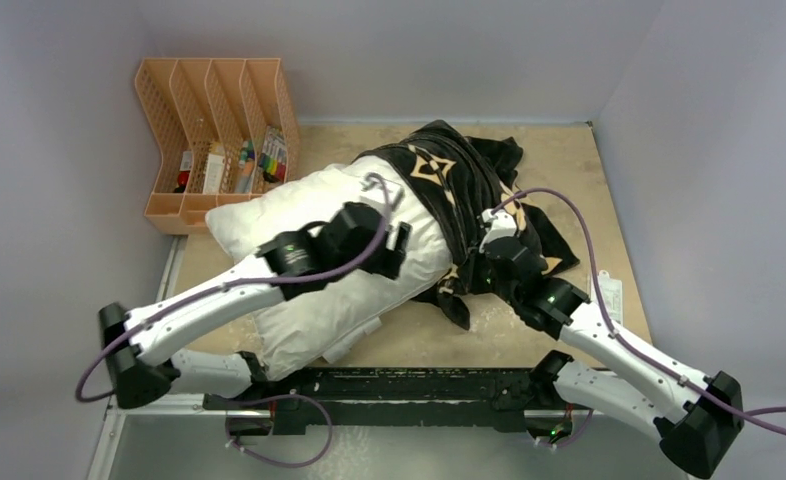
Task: Remove the pillowcase from the pillow
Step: Remove the pillow from the pillowcase.
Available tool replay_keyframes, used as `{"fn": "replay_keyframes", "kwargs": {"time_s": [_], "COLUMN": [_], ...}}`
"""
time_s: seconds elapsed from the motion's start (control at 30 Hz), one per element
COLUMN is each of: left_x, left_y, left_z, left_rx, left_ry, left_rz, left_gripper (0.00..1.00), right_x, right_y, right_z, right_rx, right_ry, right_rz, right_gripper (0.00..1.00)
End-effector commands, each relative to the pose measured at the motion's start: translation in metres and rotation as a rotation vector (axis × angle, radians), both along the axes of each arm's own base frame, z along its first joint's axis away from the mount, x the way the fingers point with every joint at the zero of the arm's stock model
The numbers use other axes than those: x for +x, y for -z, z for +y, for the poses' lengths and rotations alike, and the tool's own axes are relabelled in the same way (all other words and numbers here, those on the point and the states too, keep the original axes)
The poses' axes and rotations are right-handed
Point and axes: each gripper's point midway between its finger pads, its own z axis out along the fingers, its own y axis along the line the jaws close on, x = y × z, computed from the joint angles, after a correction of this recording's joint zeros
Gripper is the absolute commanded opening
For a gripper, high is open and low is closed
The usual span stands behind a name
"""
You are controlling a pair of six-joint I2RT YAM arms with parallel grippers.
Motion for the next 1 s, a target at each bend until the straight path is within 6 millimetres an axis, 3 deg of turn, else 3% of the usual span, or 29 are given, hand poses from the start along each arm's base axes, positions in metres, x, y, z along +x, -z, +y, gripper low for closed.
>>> {"fn": "replay_keyframes", "kwargs": {"time_s": [0.0,0.13,0.23,0.27,0.37,0.53,0.7,0.8,0.87,0.9,0.97], "left_x": [-0.005,-0.003,0.008,0.013,0.027,0.033,0.034,0.028,0.024,0.023,0.021], "left_y": [0.024,0.064,0.099,0.105,0.098,0.055,0.021,0.006,0.002,0.001,0.004], "left_z": [-0.035,-0.038,-0.009,0.006,0.05,0.09,0.151,0.163,0.165,0.166,0.161], "left_rx": [0.215,0.356,0.571,0.661,0.849,0.871,0.828,0.736,0.696,0.687,0.672], "left_ry": [0.212,0.224,0.098,0.026,-0.18,-0.315,-0.458,-0.489,-0.492,-0.492,-0.454], "left_rz": [-0.056,-0.023,0.023,0.02,-0.03,-0.081,-0.06,-0.061,-0.059,-0.056,-0.034], "left_gripper": [0.76,0.78,0.72,0.57,0.01,0.0,0.0,0.0,0.0,0.0,0.0], "right_x": [0.018,0.024,0.027,0.029,0.035,0.034,0.03,0.028,0.028,0.028,0.024], "right_y": [-0.039,-0.048,-0.056,-0.063,-0.073,-0.066,-0.053,-0.039,-0.033,-0.03,-0.035], "right_z": [-0.028,-0.029,-0.029,-0.029,-0.041,-0.073,-0.088,-0.091,-0.083,-0.069,-0.022], "right_rx": [-0.007,0.005,0.027,0.035,-0.01,-0.153,-0.192,-0.189,-0.164,-0.141,-0.051], "right_ry": [0.195,0.222,0.251,0.253,0.298,0.416,0.461,0.478,0.435,0.358,0.074], "right_rz": [-0.097,-0.122,-0.131,-0.147,-0.184,-0.172,-0.127,-0.073,-0.044,-0.039,-0.054], "right_gripper": [0.07,0.06,0.06,0.06,0.05,0.04,0.03,0.02,0.02,0.03,0.1]}}
